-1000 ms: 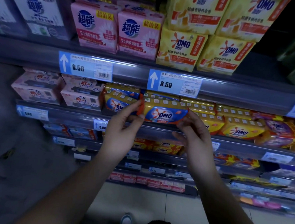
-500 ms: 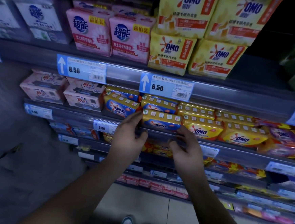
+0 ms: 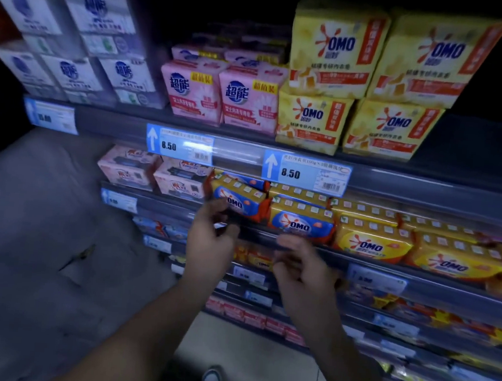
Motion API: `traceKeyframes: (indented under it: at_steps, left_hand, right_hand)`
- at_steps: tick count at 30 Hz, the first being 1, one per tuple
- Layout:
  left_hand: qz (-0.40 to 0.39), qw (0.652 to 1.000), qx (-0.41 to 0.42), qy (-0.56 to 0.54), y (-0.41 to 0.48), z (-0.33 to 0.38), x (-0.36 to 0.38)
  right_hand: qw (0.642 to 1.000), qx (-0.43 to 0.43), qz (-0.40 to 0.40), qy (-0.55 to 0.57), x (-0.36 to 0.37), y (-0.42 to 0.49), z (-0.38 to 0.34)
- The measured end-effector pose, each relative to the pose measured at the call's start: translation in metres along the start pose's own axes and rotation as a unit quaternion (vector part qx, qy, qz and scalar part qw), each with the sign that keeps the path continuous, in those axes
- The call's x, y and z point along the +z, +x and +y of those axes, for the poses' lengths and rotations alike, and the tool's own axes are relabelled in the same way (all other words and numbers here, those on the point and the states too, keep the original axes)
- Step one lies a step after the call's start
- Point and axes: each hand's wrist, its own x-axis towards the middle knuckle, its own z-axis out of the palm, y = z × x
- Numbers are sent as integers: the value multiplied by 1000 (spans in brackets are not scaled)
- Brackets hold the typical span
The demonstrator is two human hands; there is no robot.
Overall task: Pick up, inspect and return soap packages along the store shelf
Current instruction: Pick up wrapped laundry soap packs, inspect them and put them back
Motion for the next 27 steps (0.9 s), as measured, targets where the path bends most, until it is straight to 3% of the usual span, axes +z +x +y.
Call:
traceKeyframes:
  at_steps: [3, 7, 10, 17, 23, 27]
  left_hand:
    - [-12, 999, 6, 30, 20, -5, -15]
    - [-80, 996, 26, 34, 42, -11, -19]
    - [-107, 994, 35, -2, 52, -18, -25]
    - [-115, 973, 172, -102, 57, -31, -61]
    - [-134, 973, 124, -143, 82, -21, -79]
    - [-141, 973, 69, -172, 90, -14, -92]
  right_hand:
    - [998, 7, -46, -34, 26, 10, -10]
    - [998, 35, -35, -51, 59, 26, -17]
    - [999, 46, 11, -24, 78, 32, -19]
    - [984, -16, 178, 27, 100, 28, -14]
    - [974, -36, 208, 86, 99, 39, -19]
    - [966, 20, 196, 166, 95, 51, -23]
